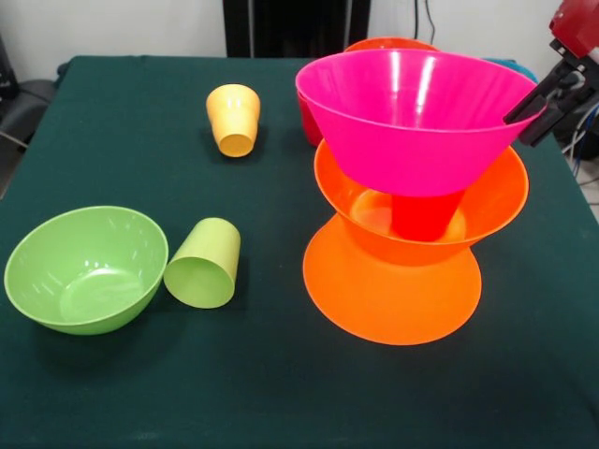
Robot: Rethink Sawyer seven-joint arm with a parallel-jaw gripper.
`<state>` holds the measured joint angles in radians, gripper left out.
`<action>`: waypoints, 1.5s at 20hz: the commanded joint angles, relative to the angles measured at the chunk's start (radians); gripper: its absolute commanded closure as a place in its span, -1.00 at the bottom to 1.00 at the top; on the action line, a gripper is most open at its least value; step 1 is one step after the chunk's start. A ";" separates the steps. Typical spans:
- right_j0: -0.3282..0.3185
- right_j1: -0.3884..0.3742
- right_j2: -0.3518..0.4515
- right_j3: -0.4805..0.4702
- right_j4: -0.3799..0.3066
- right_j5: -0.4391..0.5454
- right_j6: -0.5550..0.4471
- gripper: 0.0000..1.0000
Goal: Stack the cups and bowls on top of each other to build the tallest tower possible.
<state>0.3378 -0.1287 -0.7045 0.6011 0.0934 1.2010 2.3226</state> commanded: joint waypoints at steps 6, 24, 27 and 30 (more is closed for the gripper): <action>0.017 -0.005 0.036 0.000 0.014 0.072 0.156 1.00; 0.019 -0.003 0.028 0.005 0.021 0.066 0.158 1.00; 0.023 -0.006 0.025 0.015 0.018 0.050 0.167 1.00; 0.026 -0.006 0.018 0.018 0.018 0.043 0.181 -1.00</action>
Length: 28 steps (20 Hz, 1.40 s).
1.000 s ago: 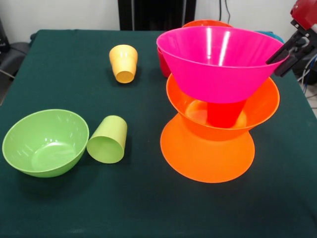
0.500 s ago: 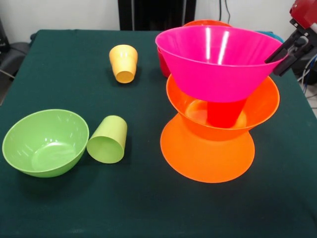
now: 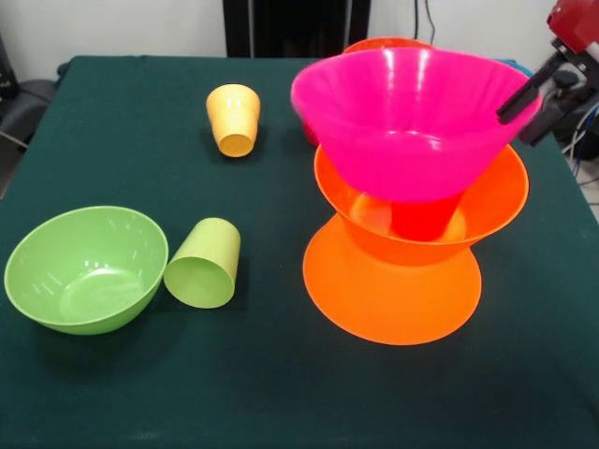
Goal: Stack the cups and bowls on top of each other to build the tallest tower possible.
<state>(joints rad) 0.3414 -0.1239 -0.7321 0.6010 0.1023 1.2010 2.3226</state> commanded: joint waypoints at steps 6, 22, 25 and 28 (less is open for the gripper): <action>0.021 -0.004 0.041 0.009 0.015 0.057 0.180 -1.00; 0.021 -0.011 0.054 0.032 0.021 0.041 0.152 -1.00; 0.021 -0.010 0.056 0.032 0.022 0.041 0.151 -1.00; 0.020 -0.010 0.056 0.030 0.022 0.043 0.149 -1.00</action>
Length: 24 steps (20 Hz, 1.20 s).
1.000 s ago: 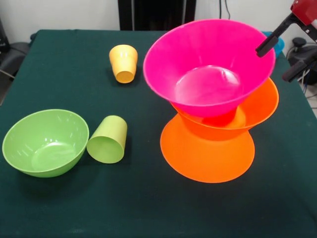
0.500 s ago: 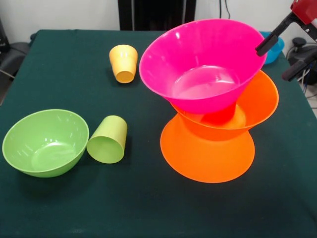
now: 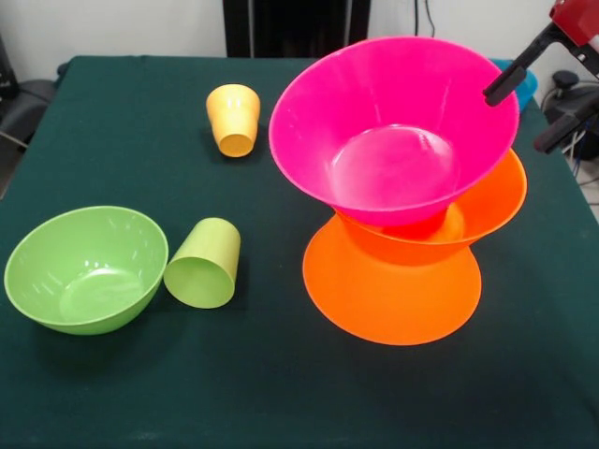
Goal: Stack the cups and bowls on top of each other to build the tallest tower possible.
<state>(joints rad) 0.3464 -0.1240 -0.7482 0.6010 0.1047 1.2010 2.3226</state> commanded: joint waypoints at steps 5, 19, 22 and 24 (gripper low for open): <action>0.014 -0.013 0.077 0.035 0.022 0.040 0.145 -1.00; 0.010 -0.082 0.066 0.031 0.050 0.135 0.112 -1.00; 0.010 -0.136 0.071 0.055 0.063 0.163 0.094 -1.00; 0.007 -0.169 0.067 0.053 0.075 0.203 0.084 -1.00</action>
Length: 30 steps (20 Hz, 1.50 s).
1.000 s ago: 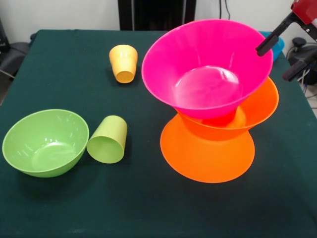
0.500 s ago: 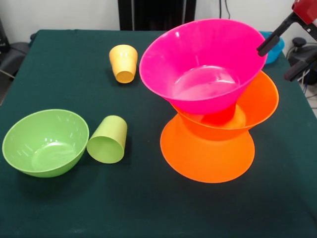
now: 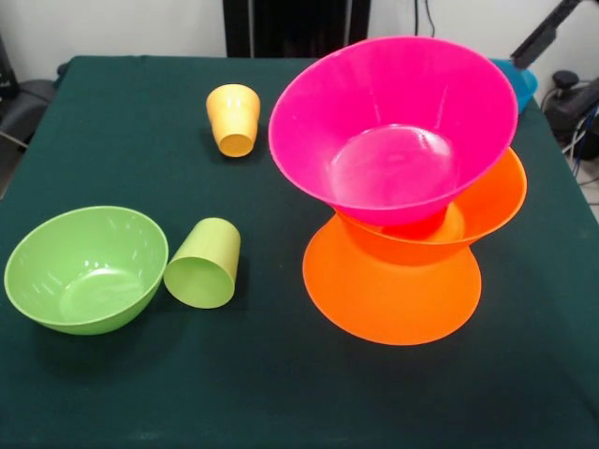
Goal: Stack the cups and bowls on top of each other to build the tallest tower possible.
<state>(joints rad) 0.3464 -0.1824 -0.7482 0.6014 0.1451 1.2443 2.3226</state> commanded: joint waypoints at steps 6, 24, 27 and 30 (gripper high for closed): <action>0.004 -0.208 0.076 0.075 0.053 0.228 0.049 -1.00; -0.295 -0.763 0.265 0.556 0.136 0.217 -0.461 -1.00; -0.345 -0.799 0.293 0.582 0.114 0.211 -0.530 -1.00; -0.386 -0.806 0.334 0.597 0.112 0.197 -0.556 -1.00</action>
<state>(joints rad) 0.0046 -0.9271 -0.6108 0.9870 0.2897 1.3815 2.1584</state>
